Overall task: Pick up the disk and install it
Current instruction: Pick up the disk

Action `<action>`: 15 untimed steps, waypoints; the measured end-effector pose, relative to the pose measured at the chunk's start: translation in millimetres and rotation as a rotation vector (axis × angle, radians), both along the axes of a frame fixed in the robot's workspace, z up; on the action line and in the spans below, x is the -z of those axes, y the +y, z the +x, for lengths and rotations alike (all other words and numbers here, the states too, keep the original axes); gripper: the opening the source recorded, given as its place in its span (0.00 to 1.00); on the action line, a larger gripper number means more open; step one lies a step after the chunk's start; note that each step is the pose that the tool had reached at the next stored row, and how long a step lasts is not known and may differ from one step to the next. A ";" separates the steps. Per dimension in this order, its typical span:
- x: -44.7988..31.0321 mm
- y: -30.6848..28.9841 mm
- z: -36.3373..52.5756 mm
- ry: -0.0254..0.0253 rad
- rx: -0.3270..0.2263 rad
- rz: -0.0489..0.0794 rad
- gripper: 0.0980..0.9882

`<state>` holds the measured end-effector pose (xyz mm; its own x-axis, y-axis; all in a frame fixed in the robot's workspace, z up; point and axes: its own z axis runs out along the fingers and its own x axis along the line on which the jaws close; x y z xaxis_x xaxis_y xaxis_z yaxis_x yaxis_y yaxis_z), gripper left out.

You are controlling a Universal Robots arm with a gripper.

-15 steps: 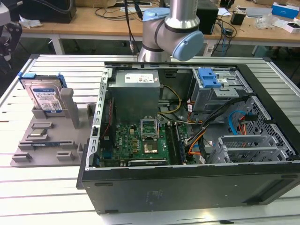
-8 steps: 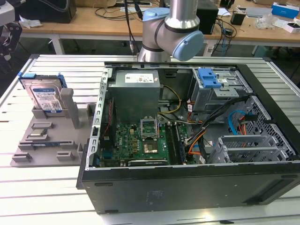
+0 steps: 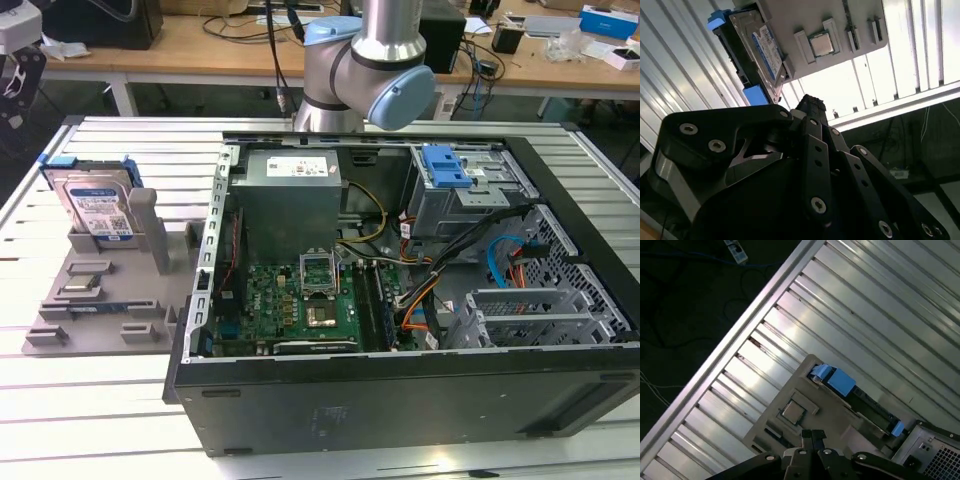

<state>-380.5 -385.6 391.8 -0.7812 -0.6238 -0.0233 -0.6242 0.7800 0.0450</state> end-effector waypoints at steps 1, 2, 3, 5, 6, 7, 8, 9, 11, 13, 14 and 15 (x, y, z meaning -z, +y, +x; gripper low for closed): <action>0.0 0.0 0.0 0.0000 -0.020 0.000 0.01; 0.0 0.0 0.0 0.0000 -0.041 0.000 0.01; 0.0 0.0 0.0 0.0000 -0.060 0.000 0.01; 0.0 0.0 0.0 0.0000 -0.103 0.000 0.01; 0.0 0.0 0.0 0.0000 -0.131 0.000 0.01; 0.0 0.0 0.0 0.0000 -0.140 0.000 0.01; 0.0 0.0 0.0 0.0000 -0.147 0.000 0.01; 0.0 0.0 0.0 0.0000 -0.158 0.000 0.01; 0.0 0.0 0.0 0.0000 -0.197 0.000 0.01; 0.0 0.0 0.0 0.0000 -0.224 0.000 0.01; 0.0 0.0 0.0 0.0000 -0.232 0.000 0.01; 0.0 0.0 0.0 0.0000 -0.252 0.000 0.01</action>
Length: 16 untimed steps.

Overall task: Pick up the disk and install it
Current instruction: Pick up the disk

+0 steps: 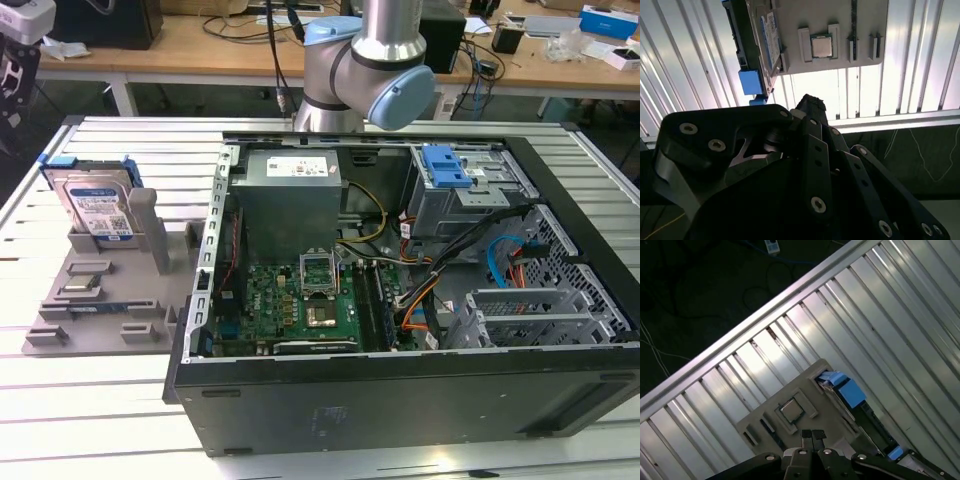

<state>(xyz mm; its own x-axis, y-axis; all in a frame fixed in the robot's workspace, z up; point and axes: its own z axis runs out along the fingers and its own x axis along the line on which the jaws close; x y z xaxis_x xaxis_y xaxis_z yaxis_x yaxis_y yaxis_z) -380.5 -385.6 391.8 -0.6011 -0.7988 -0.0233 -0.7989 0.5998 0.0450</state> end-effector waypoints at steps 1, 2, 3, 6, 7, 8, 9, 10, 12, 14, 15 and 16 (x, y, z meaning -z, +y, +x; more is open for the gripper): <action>0.0 0.0 0.0 0.0000 -0.014 0.000 0.01; 0.0 0.0 0.0 0.0000 -0.024 0.000 0.01; 0.0 0.0 0.0 0.0001 -0.037 0.000 0.01; 0.0 0.0 0.0 0.0001 -0.069 0.000 0.01; 0.0 0.0 0.0 0.0000 -0.077 0.000 0.01; 0.0 0.0 0.0 0.0000 -0.087 0.000 0.01; 0.0 0.0 0.0 0.0001 -0.095 0.000 0.01; 0.0 0.0 0.0 0.0000 -0.103 0.000 0.01; 0.0 0.0 0.0 0.0000 -0.121 0.000 0.01; 0.0 0.0 0.0 0.0000 -0.141 0.000 0.01; 0.0 0.0 0.0 0.0001 -0.156 0.000 0.01; 0.0 0.0 0.0 0.0000 -0.170 0.000 0.01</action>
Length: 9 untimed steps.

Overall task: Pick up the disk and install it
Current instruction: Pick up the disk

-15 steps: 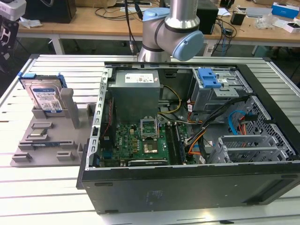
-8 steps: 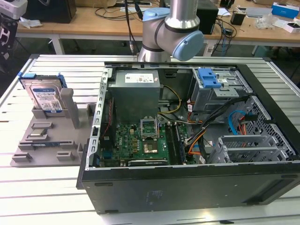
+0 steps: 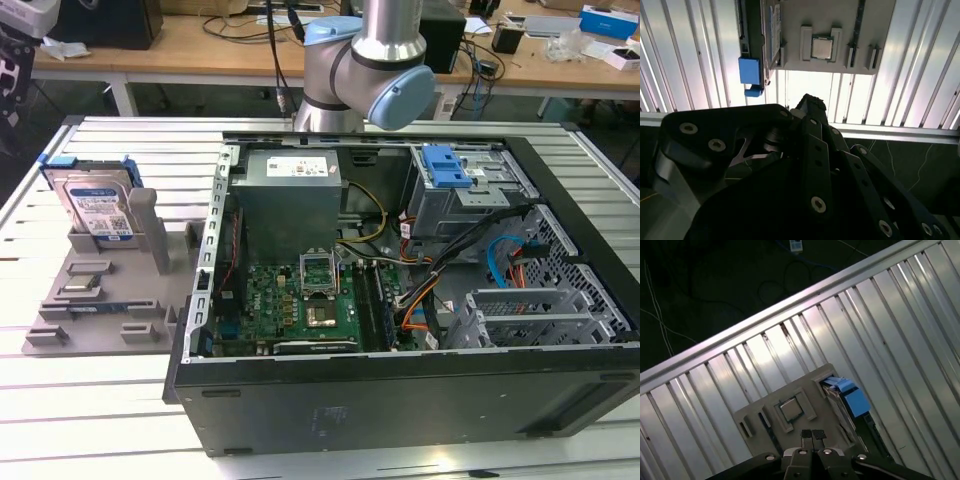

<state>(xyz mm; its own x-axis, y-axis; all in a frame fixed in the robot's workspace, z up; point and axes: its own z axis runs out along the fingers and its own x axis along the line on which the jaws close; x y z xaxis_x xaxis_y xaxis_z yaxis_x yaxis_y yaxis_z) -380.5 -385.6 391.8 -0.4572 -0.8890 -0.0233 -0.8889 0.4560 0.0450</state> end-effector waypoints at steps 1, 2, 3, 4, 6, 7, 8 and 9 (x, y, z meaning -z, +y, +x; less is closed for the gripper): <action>0.0 0.0 0.0 0.0000 -0.014 0.000 0.01; 0.0 0.0 0.0 0.0000 -0.027 0.000 0.01; 0.0 0.0 0.0 0.0001 -0.036 0.000 0.01; 0.0 0.0 0.0 0.0000 -0.048 0.000 0.01; 0.0 0.0 0.0 0.0000 -0.079 0.000 0.01; 0.0 0.0 0.0 0.0000 -0.087 0.000 0.01; 0.0 0.0 0.0 0.0000 -0.110 0.000 0.01; 0.0 0.0 0.0 0.0000 -0.130 0.000 0.01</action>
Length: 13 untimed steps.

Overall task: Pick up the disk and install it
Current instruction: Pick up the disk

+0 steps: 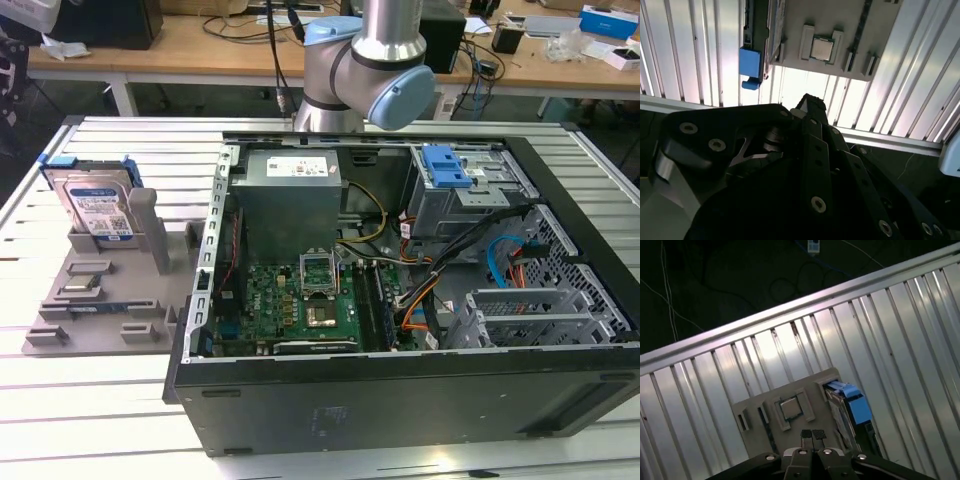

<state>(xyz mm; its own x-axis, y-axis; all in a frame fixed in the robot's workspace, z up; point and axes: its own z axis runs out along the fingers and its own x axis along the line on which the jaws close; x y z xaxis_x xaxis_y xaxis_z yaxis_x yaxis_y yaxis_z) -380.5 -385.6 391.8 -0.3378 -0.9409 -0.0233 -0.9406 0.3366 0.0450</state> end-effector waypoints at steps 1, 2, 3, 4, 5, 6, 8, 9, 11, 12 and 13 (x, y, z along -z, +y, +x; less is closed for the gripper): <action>0.0 0.0 0.0 0.0001 -0.009 0.000 0.01; 0.0 0.0 0.0 0.0000 -0.019 0.000 0.01; 0.0 0.0 0.0 0.0000 -0.032 0.000 0.01; 0.0 0.0 0.0 0.0000 -0.042 0.000 0.01; 0.0 0.0 0.0 0.0000 -0.050 0.000 0.01; 0.0 0.0 0.0 0.0000 -0.059 0.000 0.01; 0.0 0.0 0.0 0.0000 -0.078 0.000 0.01; 0.0 0.0 0.0 0.0000 -0.087 0.000 0.01; 0.0 0.0 0.0 0.0000 -0.107 0.000 0.01; 0.0 0.0 0.0 0.0000 -0.133 0.000 0.01; 0.0 0.0 0.0 0.0001 -0.154 0.000 0.01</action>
